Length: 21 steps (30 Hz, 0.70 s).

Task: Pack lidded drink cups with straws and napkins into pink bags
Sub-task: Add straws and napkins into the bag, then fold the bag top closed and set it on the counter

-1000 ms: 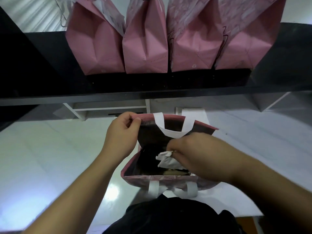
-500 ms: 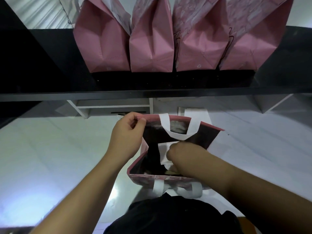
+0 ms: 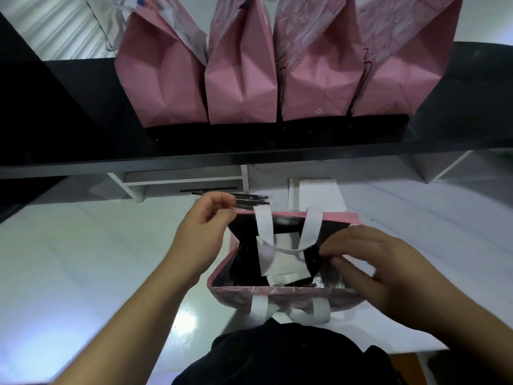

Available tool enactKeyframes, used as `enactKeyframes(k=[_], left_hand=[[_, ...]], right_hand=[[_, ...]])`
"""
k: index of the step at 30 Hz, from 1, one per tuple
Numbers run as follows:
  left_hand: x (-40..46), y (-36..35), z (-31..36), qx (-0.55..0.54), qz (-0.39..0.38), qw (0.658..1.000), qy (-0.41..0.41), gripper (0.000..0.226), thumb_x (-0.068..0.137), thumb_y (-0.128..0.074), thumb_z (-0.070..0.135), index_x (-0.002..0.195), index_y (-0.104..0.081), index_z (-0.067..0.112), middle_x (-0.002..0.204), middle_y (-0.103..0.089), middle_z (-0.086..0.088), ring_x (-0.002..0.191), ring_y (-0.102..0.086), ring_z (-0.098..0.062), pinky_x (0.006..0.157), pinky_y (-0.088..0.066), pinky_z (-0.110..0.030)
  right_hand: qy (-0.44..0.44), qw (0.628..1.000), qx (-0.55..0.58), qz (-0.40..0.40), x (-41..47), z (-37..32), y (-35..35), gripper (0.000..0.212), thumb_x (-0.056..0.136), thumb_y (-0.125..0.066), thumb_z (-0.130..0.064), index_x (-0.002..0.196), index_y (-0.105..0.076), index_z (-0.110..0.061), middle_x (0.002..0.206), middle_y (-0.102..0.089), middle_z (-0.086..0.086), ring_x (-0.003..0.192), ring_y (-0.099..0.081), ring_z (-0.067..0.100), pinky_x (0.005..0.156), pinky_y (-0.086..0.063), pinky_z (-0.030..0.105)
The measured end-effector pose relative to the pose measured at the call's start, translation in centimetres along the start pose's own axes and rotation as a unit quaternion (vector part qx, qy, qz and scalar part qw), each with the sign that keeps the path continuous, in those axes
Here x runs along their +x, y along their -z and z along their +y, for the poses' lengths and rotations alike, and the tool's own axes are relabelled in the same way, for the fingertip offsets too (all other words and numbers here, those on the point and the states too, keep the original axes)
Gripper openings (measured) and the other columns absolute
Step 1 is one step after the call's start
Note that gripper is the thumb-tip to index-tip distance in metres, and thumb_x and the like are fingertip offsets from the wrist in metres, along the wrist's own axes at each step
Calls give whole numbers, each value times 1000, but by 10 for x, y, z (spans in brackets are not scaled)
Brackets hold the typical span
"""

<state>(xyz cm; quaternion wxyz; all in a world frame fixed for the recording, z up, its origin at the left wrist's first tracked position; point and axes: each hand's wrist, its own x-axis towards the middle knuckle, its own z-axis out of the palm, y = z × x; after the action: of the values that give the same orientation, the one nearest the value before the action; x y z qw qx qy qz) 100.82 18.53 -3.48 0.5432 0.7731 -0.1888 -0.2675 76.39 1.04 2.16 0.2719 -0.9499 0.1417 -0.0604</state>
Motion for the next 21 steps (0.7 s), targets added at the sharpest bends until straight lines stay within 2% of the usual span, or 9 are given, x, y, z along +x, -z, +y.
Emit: enactKeyframes(k=[2,3,5,8,10,13,16,18,21], left_hand=[[-8,6,-7,20,5,1000,-12,28,96,-67,26,114,-63,47,113,-66,30,103,-61,14,88,-47,-25],[-14,12,-11,29,20,999,-18,29,94,-69,29,115,-59,47,113,-65,30,103,-61,12,86,-48,-25],[-27,25,-18,37,16,999,-27,30,86,-70,45,114,-58,45,110,-65,22,99,-64,1,84,-51,-31],[-46,43,-30,82,-131,987,-33,46,81,-67,58,124,-62,43,121,-67,12,110,-64,-11,93,-55,-44],[-56,46,-36,135,-206,968,-35,61,81,-72,59,138,-56,45,134,-63,14,121,-61,-11,101,-50,-43],[-60,41,-40,177,-222,957,-57,66,83,-77,47,144,-50,49,143,-58,23,129,-57,-3,105,-44,-34],[-55,32,-42,162,-204,963,-71,60,93,-71,15,141,-54,48,142,-59,26,131,-55,2,102,-46,-30],[-52,28,-44,121,-193,972,-66,55,97,-66,4,134,-61,45,138,-65,22,130,-58,1,98,-51,-23],[-48,23,-48,22,-189,981,-34,40,97,-68,6,124,-69,35,131,-71,8,123,-66,-9,93,-55,-20]], right_hand=[[-15,995,36,91,-20,15,-8,19,92,-76,-17,107,-73,-27,107,-67,-20,99,-63,5,82,-45,10],[-30,991,59,113,-29,22,-14,20,92,-76,-24,110,-70,-30,109,-66,-20,99,-64,7,83,-46,12],[-73,983,126,108,-41,32,-24,33,88,-73,-41,119,-64,-37,120,-65,-19,105,-64,10,88,-47,16],[-87,977,186,61,-47,41,-37,53,85,-77,-45,134,-58,-44,136,-60,-17,116,-62,11,94,-46,17],[-64,980,185,35,-43,45,-44,58,87,-80,-31,139,-56,-43,140,-57,-19,124,-58,10,97,-43,15],[-57,981,186,22,-30,48,-54,70,83,-81,-7,132,-57,-51,138,-57,-24,129,-55,5,100,-38,8],[-83,967,241,33,-22,51,-62,71,84,-73,4,122,-62,-55,132,-62,-25,125,-57,-1,97,-39,5],[-112,945,304,42,-20,53,-65,61,87,-71,6,116,-70,-48,126,-69,-22,119,-63,0,93,-46,9],[-143,899,407,74,-19,57,-68,37,88,-76,-1,107,-78,-33,114,-77,-5,108,-72,15,85,-54,17]])
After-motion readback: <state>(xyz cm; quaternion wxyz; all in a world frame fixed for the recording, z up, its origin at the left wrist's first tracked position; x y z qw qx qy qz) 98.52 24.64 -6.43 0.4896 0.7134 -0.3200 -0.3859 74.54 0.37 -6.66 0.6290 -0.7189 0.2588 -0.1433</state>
